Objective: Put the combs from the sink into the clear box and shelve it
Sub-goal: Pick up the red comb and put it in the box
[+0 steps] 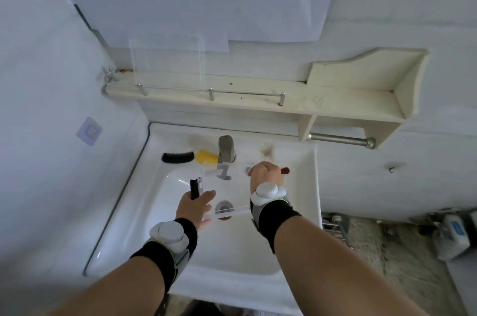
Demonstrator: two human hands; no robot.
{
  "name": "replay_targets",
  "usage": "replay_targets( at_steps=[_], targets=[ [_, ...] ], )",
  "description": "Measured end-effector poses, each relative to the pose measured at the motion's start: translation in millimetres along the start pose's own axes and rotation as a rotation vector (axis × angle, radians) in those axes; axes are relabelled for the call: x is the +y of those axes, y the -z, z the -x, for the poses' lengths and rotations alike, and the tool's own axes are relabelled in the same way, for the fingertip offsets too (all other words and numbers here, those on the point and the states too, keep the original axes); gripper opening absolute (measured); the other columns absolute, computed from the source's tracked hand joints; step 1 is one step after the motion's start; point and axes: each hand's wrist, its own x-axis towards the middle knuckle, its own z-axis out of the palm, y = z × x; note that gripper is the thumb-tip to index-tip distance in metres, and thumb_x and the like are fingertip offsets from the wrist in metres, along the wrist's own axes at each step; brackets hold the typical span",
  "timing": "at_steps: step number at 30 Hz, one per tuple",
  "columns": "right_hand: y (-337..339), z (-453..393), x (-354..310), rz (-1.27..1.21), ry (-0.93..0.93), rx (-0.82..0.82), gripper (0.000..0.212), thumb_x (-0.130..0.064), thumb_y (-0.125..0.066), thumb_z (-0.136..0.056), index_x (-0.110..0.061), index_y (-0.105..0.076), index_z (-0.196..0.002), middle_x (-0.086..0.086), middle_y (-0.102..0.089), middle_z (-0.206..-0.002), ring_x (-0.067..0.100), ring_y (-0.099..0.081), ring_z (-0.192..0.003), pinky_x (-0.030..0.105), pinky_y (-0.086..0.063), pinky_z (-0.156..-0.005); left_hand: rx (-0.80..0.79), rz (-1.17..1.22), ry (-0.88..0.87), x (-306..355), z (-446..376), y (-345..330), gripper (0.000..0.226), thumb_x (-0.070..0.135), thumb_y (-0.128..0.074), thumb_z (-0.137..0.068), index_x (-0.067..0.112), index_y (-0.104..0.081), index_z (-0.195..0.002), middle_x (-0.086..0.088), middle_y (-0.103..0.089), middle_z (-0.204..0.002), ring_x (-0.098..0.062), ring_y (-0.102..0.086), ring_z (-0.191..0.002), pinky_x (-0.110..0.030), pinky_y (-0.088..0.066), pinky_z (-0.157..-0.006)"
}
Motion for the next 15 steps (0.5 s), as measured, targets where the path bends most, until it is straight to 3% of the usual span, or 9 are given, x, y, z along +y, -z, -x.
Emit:
replay_targets(
  at_steps=[3,6,8,11,15],
  targets=[
    [4.2,-11.1,11.9,0.072,-0.01,0.027,0.032,-0.012,-0.041,-0.092,-0.007,-0.072,-0.098,0.013,-0.071,-0.1,0.031,-0.058,-0.082,0.028,-0.039,-0.069,0.001,-0.009,0.017,-6.0,-1.3,-5.4,0.013,0.022,-0.069,-0.092,0.019,-0.056,-0.092,-0.006,-0.059,-0.102,-0.026,-0.057,-0.103,-0.05,-0.049,-0.096],
    [7.4,-22.1,19.0,0.143,-0.035,0.084,0.033,-0.018,-0.036,-0.098,-0.008,-0.067,-0.102,0.012,-0.065,-0.09,0.029,-0.054,-0.077,0.028,-0.04,-0.069,-0.008,-0.051,0.026,-11.4,-6.3,-13.3,0.013,0.022,-0.067,-0.093,0.022,-0.054,-0.092,-0.006,-0.059,-0.104,-0.027,-0.057,-0.106,-0.051,-0.049,-0.098],
    [8.6,-31.3,22.2,0.169,-0.051,0.087,0.033,-0.019,-0.035,-0.099,-0.007,-0.066,-0.101,0.008,-0.061,-0.087,0.028,-0.053,-0.076,0.028,-0.04,-0.072,-0.021,-0.077,0.044,-13.8,-10.2,-17.3,0.011,0.023,-0.066,-0.094,0.022,-0.055,-0.092,-0.004,-0.061,-0.103,-0.029,-0.059,-0.108,-0.052,-0.049,-0.1],
    [8.5,-46.7,26.4,0.209,-0.045,0.077,0.033,-0.02,-0.036,-0.098,-0.009,-0.067,-0.092,0.011,-0.07,-0.096,0.028,-0.055,-0.077,0.029,-0.044,-0.074,-0.021,-0.12,0.081,-18.0,-18.7,-21.5,0.012,0.025,-0.065,-0.093,0.017,-0.057,-0.097,-0.006,-0.061,-0.103,-0.031,-0.061,-0.108,-0.053,-0.05,-0.1],
    [6.1,-63.7,32.4,0.264,-0.058,0.075,0.031,-0.019,-0.038,-0.096,-0.011,-0.066,-0.088,0.014,-0.07,-0.099,0.028,-0.054,-0.076,0.029,-0.04,-0.069,-0.013,-0.211,0.114,-23.3,-33.6,-25.3,0.025,0.027,-0.065,-0.092,0.012,-0.056,-0.11,-0.012,-0.06,-0.109,-0.033,-0.061,-0.11,-0.051,-0.053,-0.097]
  ],
)
